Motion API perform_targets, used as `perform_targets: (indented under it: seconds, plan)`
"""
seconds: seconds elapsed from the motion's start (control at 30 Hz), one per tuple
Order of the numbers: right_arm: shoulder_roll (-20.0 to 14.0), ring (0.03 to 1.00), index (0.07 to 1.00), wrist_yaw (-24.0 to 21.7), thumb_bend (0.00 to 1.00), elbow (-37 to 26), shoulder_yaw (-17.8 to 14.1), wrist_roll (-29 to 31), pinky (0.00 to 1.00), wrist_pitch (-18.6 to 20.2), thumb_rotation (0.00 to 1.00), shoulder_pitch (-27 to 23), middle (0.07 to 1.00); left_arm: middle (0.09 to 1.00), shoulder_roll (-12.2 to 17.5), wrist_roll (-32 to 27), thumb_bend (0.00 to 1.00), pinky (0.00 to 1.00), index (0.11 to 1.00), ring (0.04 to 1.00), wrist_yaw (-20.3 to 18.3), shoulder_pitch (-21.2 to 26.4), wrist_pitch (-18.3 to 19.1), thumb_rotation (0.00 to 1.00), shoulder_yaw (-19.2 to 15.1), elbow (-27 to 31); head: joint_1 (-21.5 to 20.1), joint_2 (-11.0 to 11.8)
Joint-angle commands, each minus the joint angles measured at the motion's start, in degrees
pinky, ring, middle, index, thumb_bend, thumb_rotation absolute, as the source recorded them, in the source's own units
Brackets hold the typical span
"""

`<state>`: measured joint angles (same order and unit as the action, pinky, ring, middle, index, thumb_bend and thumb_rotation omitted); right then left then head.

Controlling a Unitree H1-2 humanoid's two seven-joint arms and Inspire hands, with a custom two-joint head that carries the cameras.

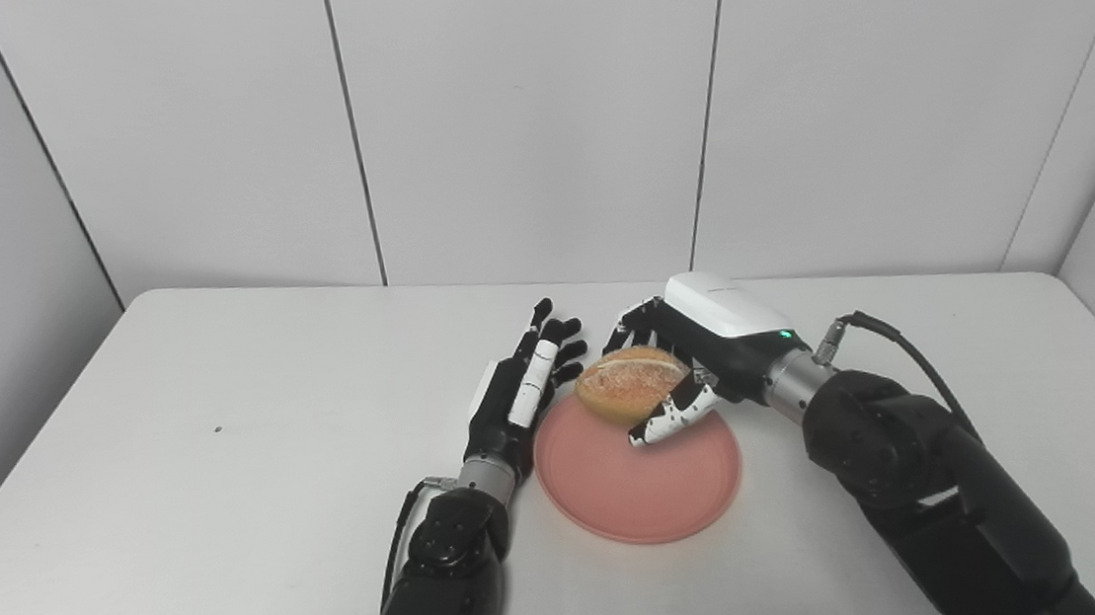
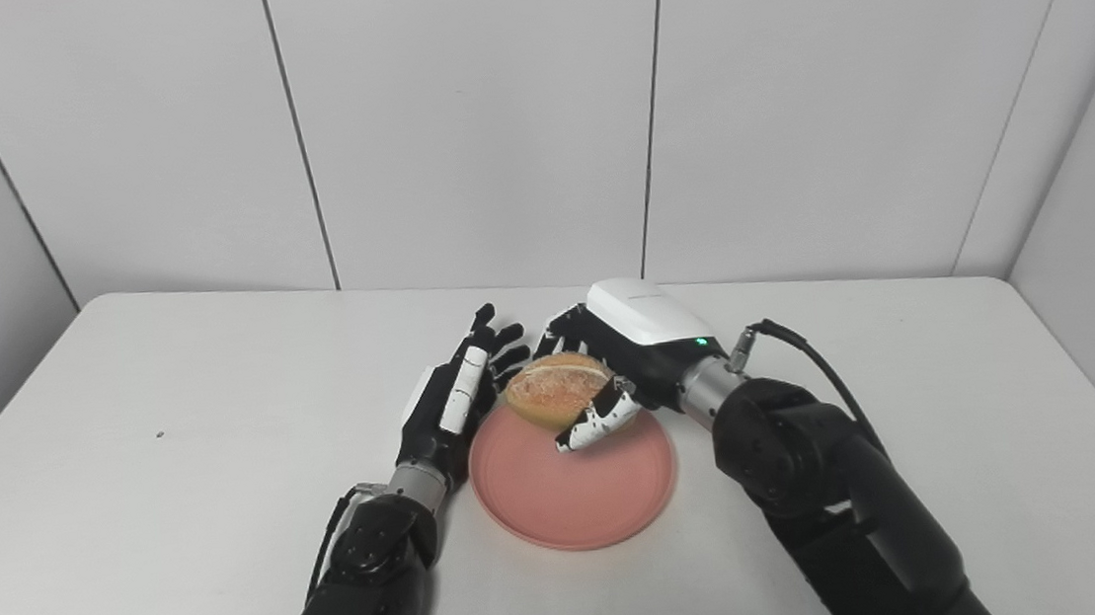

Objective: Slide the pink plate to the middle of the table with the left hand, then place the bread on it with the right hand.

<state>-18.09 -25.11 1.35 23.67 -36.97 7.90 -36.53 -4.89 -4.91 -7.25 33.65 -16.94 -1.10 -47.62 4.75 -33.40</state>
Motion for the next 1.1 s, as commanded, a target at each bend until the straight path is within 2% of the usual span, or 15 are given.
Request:
perform_targets:
  seconds: [0.0, 0.27, 0.53, 0.67, 0.77, 1.07]
  plan:
    - [0.03, 0.388, 0.533, 0.42, 0.51, -0.18, -0.03, 0.27, 0.32, -2.70, 0.00, -3.27, 0.491, 0.905, -1.71, -0.09, 0.82, 0.85, 0.999, 0.868, 0.12, -5.65, -0.81, 0.88, 0.38, -4.13, -0.15, -0.18]
    - [0.46, 0.381, 0.526, -1.99, 0.51, 3.22, 2.28, 0.07, 0.26, -2.81, 0.00, -3.84, 0.463, 0.898, -1.66, -0.35, 0.85, 0.84, 0.988, 0.864, -0.31, -6.12, -0.46, 0.93, 0.44, -3.03, -0.48, -0.56]
    - [1.25, 0.391, 0.526, -1.45, 0.51, 6.13, 3.35, -1.28, 0.28, -3.21, 0.00, -3.65, 0.468, 0.892, -1.60, -0.58, 0.87, 0.83, 0.983, 0.855, -0.21, -6.55, 0.12, 0.99, 0.23, -2.03, -1.64, -1.05]
    - [1.69, 0.391, 0.526, -0.60, 0.51, 7.26, 3.66, -2.59, 0.28, -3.31, 0.00, -3.46, 0.467, 0.891, -1.49, -0.92, 0.85, 0.84, 0.977, 0.857, -0.48, -6.68, 0.43, 0.99, 0.03, -1.79, -1.97, -1.18]
    - [1.86, 0.388, 0.527, -0.12, 0.51, 8.16, 3.58, -2.65, 0.27, -4.01, 0.00, -3.42, 0.463, 0.888, -1.38, -0.57, 0.87, 0.83, 0.976, 0.854, -0.34, -6.73, 0.24, 0.98, 0.19, -1.72, -2.06, -1.27]
    - [2.17, 0.422, 0.515, -0.76, 0.52, 8.28, 2.83, -1.84, 0.39, -2.50, 0.00, -3.37, 0.501, 0.885, -1.31, -0.85, 0.87, 0.83, 0.969, 0.853, -0.65, -7.08, 0.90, 0.97, 0.13, -0.86, -2.57, -1.29]
